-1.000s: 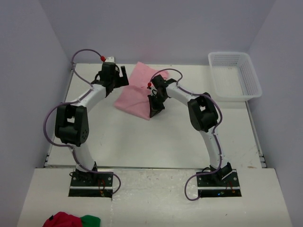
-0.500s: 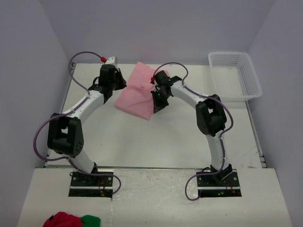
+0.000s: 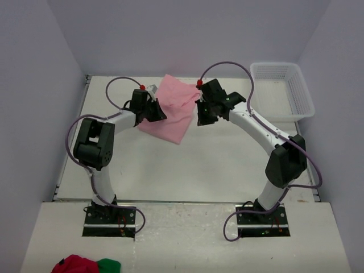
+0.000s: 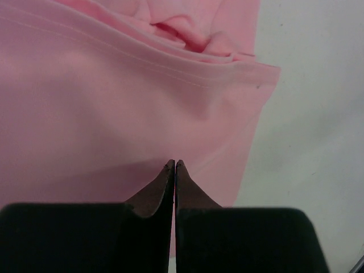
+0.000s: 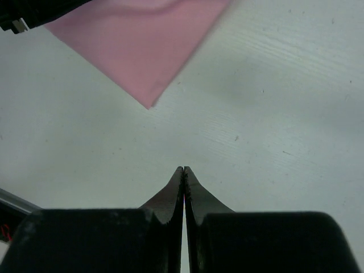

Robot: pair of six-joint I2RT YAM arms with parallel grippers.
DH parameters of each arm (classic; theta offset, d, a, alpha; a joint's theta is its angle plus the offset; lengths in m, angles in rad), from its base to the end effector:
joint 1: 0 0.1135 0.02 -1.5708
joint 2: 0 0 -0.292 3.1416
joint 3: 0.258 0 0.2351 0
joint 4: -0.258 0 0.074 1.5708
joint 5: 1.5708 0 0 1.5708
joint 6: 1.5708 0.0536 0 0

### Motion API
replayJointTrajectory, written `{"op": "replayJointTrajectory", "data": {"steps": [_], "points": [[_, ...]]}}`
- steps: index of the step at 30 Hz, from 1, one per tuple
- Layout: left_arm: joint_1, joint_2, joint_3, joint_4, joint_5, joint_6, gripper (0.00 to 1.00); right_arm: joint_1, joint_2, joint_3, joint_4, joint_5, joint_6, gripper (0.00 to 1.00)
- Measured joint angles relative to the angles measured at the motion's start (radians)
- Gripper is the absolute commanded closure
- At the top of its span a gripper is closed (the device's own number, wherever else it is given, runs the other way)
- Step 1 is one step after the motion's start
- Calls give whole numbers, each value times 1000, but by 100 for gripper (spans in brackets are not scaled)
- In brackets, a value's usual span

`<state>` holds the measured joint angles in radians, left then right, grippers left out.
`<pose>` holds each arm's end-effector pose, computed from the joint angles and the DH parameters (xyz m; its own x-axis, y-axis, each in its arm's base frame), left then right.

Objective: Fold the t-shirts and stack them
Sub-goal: Fold the folded rectangular tshirt in 1/3 of the way

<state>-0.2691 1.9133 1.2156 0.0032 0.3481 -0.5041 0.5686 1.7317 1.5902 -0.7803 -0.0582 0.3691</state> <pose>0.4062 -0.1310 0.2089 -0.7830 -0.2551 -0.5673 0.1421 0.8146 -0.5623 0.3163 0.2058 0.3275 -0.8307 -0.1034 -0.5470 -0.2868 0.9217 0.2613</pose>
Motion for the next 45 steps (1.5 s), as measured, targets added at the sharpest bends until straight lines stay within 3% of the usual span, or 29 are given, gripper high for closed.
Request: {"op": "replayJointTrajectory", "data": {"steps": [7,15,31,38,45], "points": [[-1,116,4,6,4,-1,100,0,10,-85,4,15,5,100],[-22,114,-45,89,-5,-43,100,-9,8,-111,19,15,11,100],[-365,-90,-371,217,-32,-281,100,-18,-57,-275,65,15,60,100],[-444,-238,-483,204,-96,-338,100,-21,-68,-387,111,14,64,100],[-477,-402,-492,148,-176,-332,100,-27,-16,-390,166,-12,63,100]]}}
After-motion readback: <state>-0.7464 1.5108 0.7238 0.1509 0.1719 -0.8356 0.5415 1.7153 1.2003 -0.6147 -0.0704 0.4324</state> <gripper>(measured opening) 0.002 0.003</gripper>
